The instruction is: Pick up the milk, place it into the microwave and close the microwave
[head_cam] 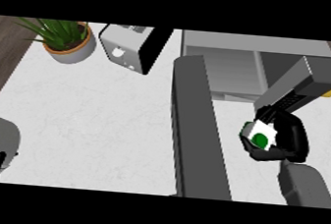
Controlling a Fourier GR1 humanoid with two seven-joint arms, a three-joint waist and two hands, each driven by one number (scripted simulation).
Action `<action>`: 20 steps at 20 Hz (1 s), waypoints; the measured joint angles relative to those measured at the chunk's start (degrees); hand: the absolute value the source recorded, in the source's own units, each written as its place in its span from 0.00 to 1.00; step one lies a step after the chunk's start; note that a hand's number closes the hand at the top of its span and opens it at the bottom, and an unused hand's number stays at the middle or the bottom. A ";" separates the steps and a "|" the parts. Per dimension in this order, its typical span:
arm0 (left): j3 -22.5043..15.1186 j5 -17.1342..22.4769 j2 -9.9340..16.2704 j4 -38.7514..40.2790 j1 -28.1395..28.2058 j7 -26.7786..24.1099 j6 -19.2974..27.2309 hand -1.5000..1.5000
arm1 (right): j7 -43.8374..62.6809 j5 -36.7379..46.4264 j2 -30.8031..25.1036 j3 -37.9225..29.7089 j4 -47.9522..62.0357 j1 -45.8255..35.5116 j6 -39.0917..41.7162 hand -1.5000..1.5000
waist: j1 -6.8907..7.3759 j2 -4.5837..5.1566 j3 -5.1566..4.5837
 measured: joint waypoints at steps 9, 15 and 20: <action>1.99 1.75 0.08 0.32 0.41 0.14 -1.76 0.00 | 11.83 4.29 2.17 0.62 2.26 -12.46 -8.58 1.00 | 0.72 0.21 0.04; 4.13 2.86 0.71 1.42 -0.75 0.08 -3.14 0.00 | 8.75 6.13 2.55 -1.83 18.29 -24.47 -10.31 1.00 | 1.44 0.49 0.07; 4.54 3.95 1.33 0.61 -0.87 1.14 -4.42 0.00 | 4.62 7.57 2.20 -3.85 30.81 -32.60 -11.81 1.00 | 2.39 0.88 0.11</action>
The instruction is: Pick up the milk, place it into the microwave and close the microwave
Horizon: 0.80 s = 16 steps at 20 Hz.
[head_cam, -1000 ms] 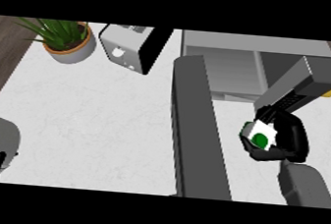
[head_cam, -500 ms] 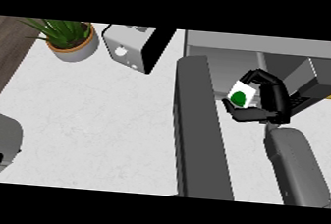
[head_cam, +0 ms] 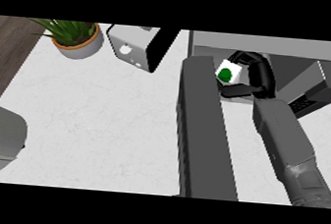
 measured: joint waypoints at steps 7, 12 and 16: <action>0.84 0.34 0.47 2.05 -2.71 -0.23 -0.81 0.00 | -3.53 1.82 -0.90 -1.91 10.92 -8.52 -4.02 1.00 | 1.28 0.68 0.04; -0.52 -0.51 0.35 1.94 -4.28 0.12 -1.04 0.00 | -4.48 3.98 -2.03 -1.66 15.29 -12.26 -8.06 1.00 | 2.75 1.42 0.08; -0.76 -0.87 0.34 2.96 -5.72 -0.17 -1.19 0.00 | -4.47 4.84 -2.77 -1.91 17.87 -14.19 -11.02 1.00 | 3.71 1.95 0.09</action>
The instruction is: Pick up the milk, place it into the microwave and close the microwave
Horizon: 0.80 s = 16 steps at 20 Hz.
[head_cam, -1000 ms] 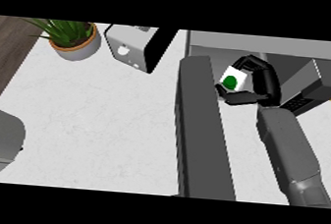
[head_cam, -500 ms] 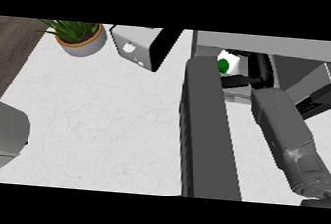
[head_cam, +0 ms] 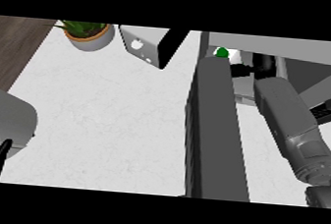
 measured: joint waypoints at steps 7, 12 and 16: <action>-0.56 -1.69 0.39 0.51 -2.32 0.85 0.54 0.00 | 2.65 -1.55 -0.70 -3.15 2.61 -2.99 -8.94 1.00 | 1.57 1.03 0.07; -0.38 -3.21 1.11 0.80 -3.80 1.20 0.87 0.00 | 2.46 0.84 -2.13 -1.91 3.92 -3.73 -17.62 0.00 | 2.70 1.70 0.04; -0.86 -4.54 1.37 0.84 -4.75 1.43 1.08 0.00 | 2.75 3.15 -2.70 -0.26 5.20 -4.36 -23.22 0.00 | 3.72 2.13 0.06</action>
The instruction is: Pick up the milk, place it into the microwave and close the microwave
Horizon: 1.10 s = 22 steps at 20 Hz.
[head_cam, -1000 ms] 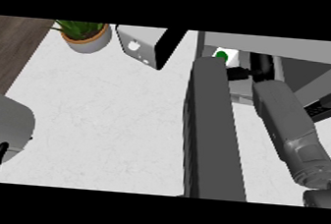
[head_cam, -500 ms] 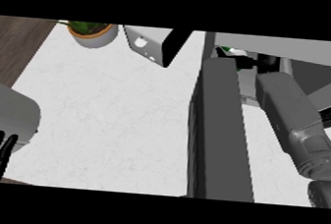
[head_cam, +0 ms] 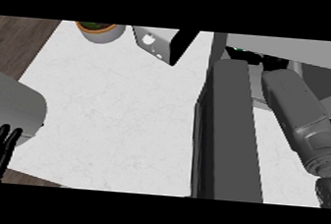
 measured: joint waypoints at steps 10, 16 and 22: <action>-2.24 -2.19 -0.18 0.92 -2.49 1.39 0.47 0.00 | 3.38 0.97 1.21 0.42 2.92 -1.78 0.18 0.00 | 0.63 0.51 0.15; -3.77 -3.70 -0.60 0.83 -3.38 2.09 0.95 0.00 | 3.31 0.29 1.83 -0.53 3.55 -1.35 5.11 0.00 | 0.15 0.48 0.25; -5.38 -5.58 -1.37 1.70 -4.53 2.19 1.64 0.00 | 3.34 -0.64 1.84 -1.68 3.56 -0.95 7.69 0.00 | -0.36 0.24 0.23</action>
